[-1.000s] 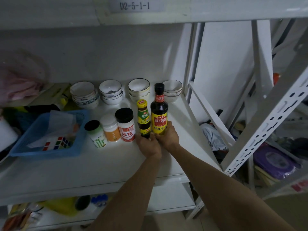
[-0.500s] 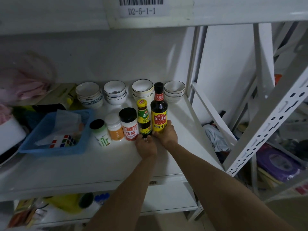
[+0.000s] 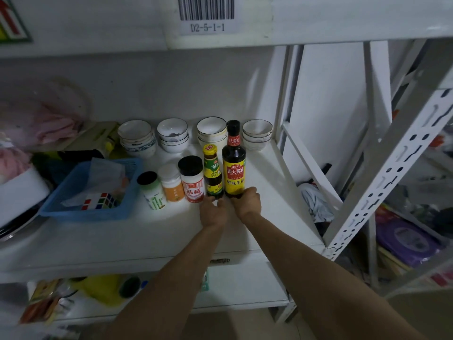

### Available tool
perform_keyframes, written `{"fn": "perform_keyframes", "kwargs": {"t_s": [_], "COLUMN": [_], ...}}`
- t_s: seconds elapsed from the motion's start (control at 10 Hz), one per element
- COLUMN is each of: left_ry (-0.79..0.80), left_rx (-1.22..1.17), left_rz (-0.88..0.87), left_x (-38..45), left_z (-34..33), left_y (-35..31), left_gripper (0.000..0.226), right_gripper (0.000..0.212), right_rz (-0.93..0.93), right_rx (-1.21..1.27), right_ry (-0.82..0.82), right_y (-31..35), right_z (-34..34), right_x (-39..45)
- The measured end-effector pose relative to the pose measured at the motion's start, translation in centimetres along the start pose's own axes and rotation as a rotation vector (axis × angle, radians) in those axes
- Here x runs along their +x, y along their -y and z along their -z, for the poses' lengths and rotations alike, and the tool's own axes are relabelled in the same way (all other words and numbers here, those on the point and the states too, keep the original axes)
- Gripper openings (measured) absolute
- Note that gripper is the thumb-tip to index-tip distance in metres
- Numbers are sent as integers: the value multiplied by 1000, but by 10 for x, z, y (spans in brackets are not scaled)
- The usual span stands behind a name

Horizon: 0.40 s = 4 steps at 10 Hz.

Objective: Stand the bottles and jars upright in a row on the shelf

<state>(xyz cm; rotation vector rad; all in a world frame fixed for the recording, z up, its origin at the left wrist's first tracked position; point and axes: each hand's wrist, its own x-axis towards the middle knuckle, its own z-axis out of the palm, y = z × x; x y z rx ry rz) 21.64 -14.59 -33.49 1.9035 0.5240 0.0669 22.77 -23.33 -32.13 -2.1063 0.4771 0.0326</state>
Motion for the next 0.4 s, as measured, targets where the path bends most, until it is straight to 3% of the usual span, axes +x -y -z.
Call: {"fn": "perform_keyframes", "kwargs": {"t_s": [0.2, 0.4], "left_ry": [66, 24], "left_rx": [47, -123], "left_rz": [-93, -291], "left_x": [-16, -66], "left_z": [37, 127], "left_y": [-9, -49], "left_gripper": [29, 24], "right_gripper": [40, 19], "right_rz": [38, 246], "right_rx": [-20, 58], "right_ry": [65, 96], "right_y": [11, 53], "right_z": [2, 7], "right_x": [-35, -87]}}
